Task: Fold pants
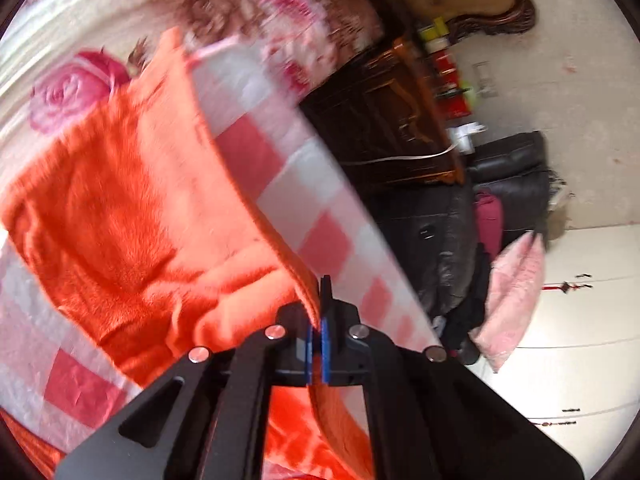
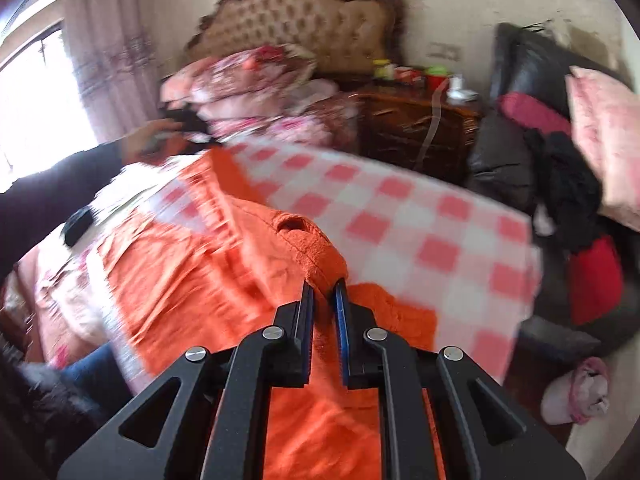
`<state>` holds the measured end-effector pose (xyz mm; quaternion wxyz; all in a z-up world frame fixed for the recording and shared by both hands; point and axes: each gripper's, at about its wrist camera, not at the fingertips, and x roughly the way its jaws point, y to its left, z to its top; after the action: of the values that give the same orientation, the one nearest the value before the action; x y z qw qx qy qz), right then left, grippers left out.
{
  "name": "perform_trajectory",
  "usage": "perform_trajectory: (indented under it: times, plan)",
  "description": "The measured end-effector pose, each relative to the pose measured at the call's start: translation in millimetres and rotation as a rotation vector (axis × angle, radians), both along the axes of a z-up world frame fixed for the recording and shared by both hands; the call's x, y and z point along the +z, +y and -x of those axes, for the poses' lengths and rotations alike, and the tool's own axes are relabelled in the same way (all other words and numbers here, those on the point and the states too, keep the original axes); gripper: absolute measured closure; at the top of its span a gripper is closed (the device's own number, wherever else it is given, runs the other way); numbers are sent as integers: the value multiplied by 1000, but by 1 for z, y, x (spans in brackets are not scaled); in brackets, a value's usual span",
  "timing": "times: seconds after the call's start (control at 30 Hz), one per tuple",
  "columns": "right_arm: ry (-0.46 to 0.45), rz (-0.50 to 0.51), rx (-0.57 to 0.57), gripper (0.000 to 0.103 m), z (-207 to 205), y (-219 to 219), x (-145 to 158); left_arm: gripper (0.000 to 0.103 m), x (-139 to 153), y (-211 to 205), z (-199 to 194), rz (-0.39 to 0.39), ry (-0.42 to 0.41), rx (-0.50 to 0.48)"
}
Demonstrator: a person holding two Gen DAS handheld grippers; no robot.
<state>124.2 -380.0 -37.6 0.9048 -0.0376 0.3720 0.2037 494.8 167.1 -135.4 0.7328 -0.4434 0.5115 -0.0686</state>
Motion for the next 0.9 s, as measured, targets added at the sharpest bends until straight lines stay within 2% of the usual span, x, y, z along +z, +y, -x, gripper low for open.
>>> perform_trajectory:
  times: [0.07,0.13,0.2,0.27,0.37,0.4,0.47,0.53,0.6,0.63,0.67,0.77,0.83,0.9]
  plan:
    - [-51,24,-60,91,-23,-16,6,101,32,7,19,30,-82,21]
    - [-76,33,-118,91,-32,-29,8,101,52,12,57,59,-156,21]
    - [-80,19,-136,91,-21,-31,1,101,54,9,109,15,-193,-2]
    - [-32,0,-158,90,-4,-34,-24,101,29,8,170,-4,-196,-29]
    - [124,-65,-240,90,19,-43,-83,101,-29,6,237,32,-147,-34]
    - [196,-119,-283,88,27,-49,-106,101,-43,6,250,32,-130,-31]
    - [280,-214,-354,83,41,-56,-131,101,-71,4,273,61,-107,-13]
    - [310,-274,-401,79,55,-55,-140,101,-77,4,283,46,-136,-4]
    - [360,-385,-491,67,71,-62,-146,101,-76,3,287,42,-157,1]
    - [384,-442,-535,36,77,-66,-150,101,-77,4,287,65,-155,5]
    - [391,-505,-583,12,85,-71,-151,101,-77,4,287,68,-154,4]
    - [386,-684,-606,11,97,-77,-150,101,-82,6,288,85,-156,5]
    - [395,-770,-608,11,88,-81,-150,101,-86,7,289,93,-152,3]
    - [428,-762,-659,12,75,-85,-151,101,-90,5,289,107,-146,4]
